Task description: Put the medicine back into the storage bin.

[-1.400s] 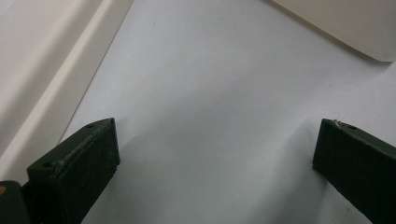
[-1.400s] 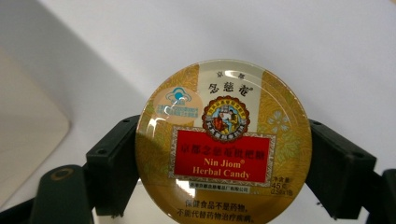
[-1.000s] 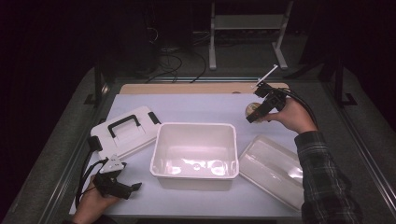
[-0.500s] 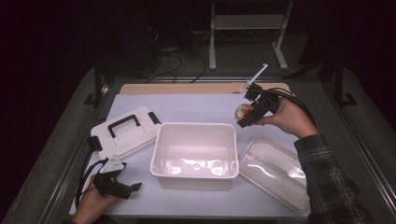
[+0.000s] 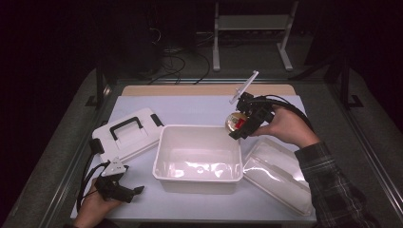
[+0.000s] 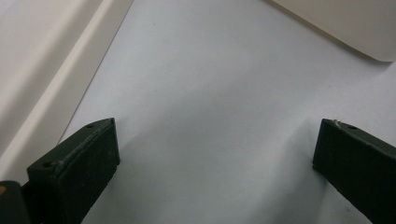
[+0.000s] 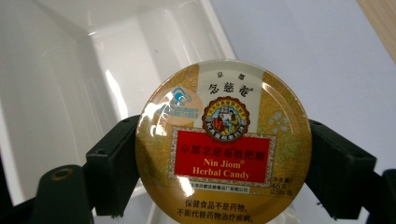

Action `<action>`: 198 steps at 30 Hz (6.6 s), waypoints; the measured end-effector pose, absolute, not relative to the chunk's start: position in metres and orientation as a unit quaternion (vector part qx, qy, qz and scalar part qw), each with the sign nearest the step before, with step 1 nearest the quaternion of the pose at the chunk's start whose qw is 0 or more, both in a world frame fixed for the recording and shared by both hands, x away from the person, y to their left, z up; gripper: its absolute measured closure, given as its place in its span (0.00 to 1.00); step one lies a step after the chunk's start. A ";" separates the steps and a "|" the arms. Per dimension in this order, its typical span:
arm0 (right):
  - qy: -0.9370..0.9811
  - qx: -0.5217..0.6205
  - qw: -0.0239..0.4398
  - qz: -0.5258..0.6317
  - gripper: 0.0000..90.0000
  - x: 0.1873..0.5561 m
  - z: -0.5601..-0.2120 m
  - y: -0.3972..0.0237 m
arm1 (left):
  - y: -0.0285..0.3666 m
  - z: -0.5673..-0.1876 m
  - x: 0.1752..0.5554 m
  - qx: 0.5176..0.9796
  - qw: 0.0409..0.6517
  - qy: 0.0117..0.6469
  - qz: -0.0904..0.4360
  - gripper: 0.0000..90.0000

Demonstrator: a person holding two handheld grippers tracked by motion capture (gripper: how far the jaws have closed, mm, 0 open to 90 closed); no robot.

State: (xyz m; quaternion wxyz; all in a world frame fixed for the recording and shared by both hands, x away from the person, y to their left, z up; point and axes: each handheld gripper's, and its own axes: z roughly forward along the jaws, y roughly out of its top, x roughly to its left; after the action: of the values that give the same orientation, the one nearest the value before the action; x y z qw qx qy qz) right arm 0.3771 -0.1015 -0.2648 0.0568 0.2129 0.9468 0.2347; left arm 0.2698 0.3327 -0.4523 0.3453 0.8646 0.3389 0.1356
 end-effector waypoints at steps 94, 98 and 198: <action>0.924 0.282 0.086 0.243 0.27 0.336 -0.303 -0.176 | 0.333 -0.452 0.270 0.865 0.345 0.338 0.136 0.00; 0.921 0.294 0.089 0.240 0.32 0.334 -0.312 -0.187 | 0.333 -0.452 0.270 0.865 0.346 0.339 0.136 0.00; 0.909 0.331 0.042 0.250 0.99 0.320 -0.315 -0.260 | 0.333 -0.452 0.270 0.865 0.344 0.338 0.137 0.00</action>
State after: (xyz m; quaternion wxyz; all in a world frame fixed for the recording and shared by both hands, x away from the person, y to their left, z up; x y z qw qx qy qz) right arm 0.3199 -0.2603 -0.3150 0.0424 0.3307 0.9091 0.2498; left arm 0.2695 0.3328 -0.4524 0.3445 0.8652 0.3377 0.1366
